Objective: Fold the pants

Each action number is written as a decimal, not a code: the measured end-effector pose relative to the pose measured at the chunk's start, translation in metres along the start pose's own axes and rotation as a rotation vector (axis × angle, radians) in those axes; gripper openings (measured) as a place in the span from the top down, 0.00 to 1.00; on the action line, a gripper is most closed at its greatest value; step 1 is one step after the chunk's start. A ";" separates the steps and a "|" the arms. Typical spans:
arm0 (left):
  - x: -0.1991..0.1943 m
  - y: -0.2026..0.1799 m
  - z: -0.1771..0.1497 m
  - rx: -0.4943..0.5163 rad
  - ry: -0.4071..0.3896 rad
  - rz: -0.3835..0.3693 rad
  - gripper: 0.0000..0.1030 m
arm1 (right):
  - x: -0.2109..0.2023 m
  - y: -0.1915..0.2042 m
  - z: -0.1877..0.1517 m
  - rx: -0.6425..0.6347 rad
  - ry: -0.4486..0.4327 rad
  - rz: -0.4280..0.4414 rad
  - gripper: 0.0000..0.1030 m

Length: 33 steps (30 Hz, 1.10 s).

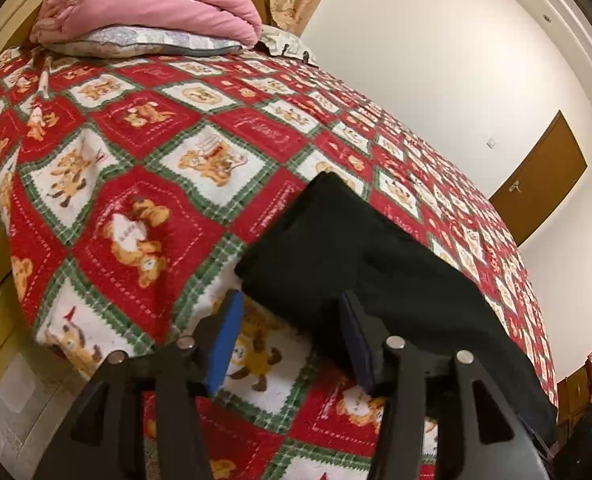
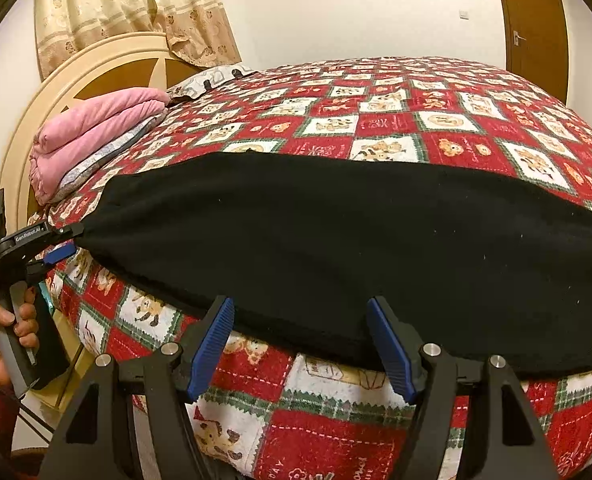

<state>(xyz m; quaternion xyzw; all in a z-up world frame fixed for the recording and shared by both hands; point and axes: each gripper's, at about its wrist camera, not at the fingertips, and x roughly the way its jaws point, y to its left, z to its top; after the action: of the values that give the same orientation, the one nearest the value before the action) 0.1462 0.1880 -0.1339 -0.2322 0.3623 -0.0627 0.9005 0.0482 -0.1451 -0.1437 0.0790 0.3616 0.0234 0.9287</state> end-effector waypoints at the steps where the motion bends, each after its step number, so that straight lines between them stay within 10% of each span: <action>1: 0.001 0.000 0.001 -0.003 -0.008 -0.001 0.50 | 0.000 0.000 0.000 -0.002 0.000 -0.001 0.32; 9: -0.005 -0.003 0.005 0.021 -0.059 -0.014 0.89 | 0.000 0.000 0.000 0.002 0.003 -0.005 0.32; 27: 0.017 -0.006 0.015 0.153 -0.043 0.161 0.91 | 0.020 0.013 0.000 -0.045 0.015 -0.002 0.31; 33: 0.016 0.000 0.020 0.156 -0.022 0.155 0.75 | 0.019 0.026 -0.003 -0.132 0.012 -0.024 0.26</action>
<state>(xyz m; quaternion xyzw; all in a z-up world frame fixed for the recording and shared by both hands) 0.1714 0.1907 -0.1312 -0.1335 0.3634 -0.0185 0.9218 0.0608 -0.1175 -0.1541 0.0129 0.3658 0.0364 0.9299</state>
